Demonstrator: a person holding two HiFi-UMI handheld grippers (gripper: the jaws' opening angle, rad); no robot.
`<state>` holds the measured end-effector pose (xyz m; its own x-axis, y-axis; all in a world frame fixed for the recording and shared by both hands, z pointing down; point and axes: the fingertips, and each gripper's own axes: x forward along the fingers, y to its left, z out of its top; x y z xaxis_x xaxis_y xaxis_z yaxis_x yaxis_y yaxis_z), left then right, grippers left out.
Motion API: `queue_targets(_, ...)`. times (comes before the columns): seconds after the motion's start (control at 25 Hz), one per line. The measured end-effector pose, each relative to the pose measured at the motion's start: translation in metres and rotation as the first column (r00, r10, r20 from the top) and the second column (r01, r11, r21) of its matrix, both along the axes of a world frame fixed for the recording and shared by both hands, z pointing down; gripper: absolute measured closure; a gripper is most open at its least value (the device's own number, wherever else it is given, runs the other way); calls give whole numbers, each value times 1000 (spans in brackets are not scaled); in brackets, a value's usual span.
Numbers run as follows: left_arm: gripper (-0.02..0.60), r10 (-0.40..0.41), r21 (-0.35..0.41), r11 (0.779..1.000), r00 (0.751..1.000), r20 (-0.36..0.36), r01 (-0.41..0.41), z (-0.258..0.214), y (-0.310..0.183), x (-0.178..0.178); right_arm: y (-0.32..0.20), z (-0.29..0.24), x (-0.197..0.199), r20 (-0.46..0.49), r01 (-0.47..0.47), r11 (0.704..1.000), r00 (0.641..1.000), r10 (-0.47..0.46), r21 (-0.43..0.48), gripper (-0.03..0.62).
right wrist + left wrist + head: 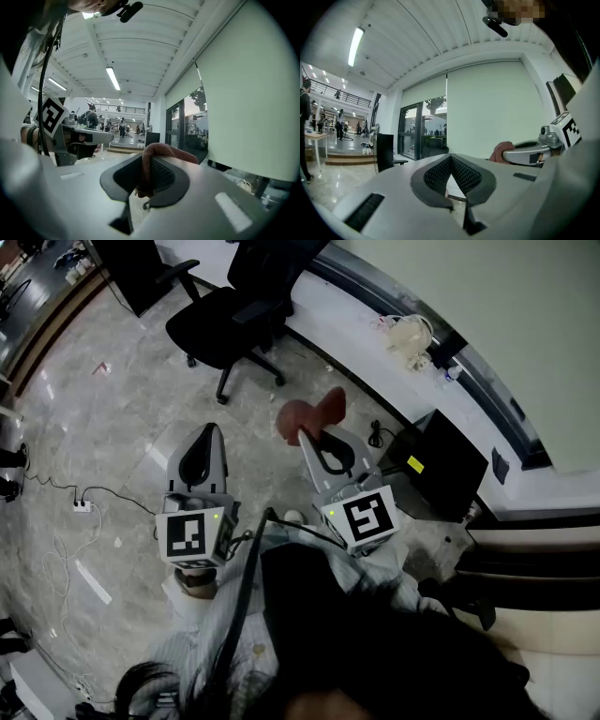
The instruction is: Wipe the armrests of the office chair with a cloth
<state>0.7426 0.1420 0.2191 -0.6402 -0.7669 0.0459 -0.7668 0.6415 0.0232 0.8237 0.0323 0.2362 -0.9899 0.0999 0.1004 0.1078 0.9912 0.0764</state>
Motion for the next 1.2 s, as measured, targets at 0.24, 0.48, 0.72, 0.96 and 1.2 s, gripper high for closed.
queue_targets(0.24, 578, -9, -30, 1000, 1000, 0, 9, 5, 2, 1, 3, 3, 1, -7, 15, 1000, 1000, -15, -16, 565)
queue_targets(0.48, 578, -21, -19, 1000, 1000, -7, 21, 7, 2, -1, 1, 4, -2, 6, 14, 999, 1000, -14, -35, 563)
queue_targets(0.72, 578, -38, -30, 999, 999, -8, 37, 11, 3, -4, 0, 6, -6, 7, 31, 998, 1000, -30, -49, 563)
queue_targets(0.96, 578, -102, -28, 994, 995, -20, 101, 21, 14, -17, 1, 15, -20, 9, 70, 994, 998, -69, -81, 563)
queue_targets(1.2, 578, -221, -36, 975, 975, -30, 220, 35, 53, -75, 17, 31, -86, -12, 155, 983, 987, -157, -93, 563)
